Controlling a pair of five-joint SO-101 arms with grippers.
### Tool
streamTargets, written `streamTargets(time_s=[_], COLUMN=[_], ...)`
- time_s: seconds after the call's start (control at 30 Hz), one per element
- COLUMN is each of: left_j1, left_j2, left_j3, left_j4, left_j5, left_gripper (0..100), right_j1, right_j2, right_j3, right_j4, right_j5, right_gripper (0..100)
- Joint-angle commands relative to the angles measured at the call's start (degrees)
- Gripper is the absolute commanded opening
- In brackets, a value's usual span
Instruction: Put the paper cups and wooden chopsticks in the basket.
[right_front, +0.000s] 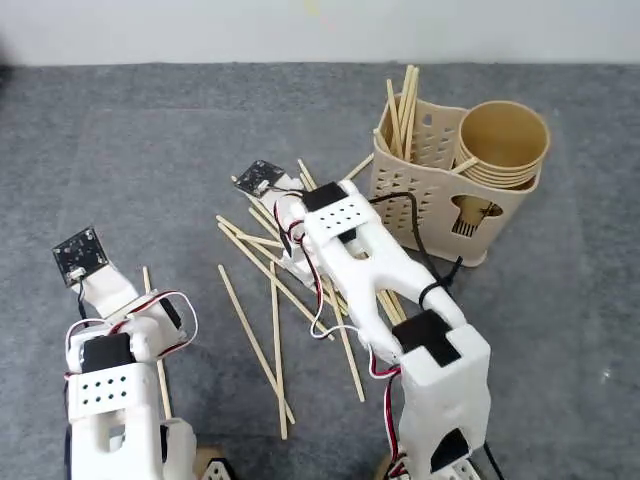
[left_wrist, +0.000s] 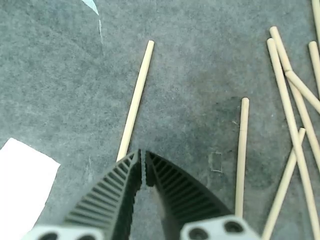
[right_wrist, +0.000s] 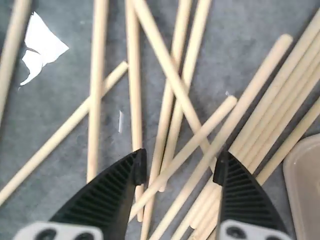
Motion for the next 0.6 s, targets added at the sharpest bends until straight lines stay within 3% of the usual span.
streamTargets(time_s=[0.0, 0.37, 0.57], left_j1=[-0.4, -0.4, -0.4], left_j2=[-1.8, -1.8, -1.8], left_j3=[-0.3, -0.3, -0.3], left_j4=[-0.8, -0.8, -0.8], left_j5=[-0.5, -0.5, -0.5], left_gripper=[1, 1, 1], right_j1=[1.5, 1.8, 2.0], right_j2=[-0.9, 3.0, 5.1], right_j3=[-3.4, -3.4, -6.4], right_j4=[-0.3, -0.8, -0.4], right_j5=[-0.4, -0.3, 0.1], right_gripper=[23.1, 22.1, 4.1])
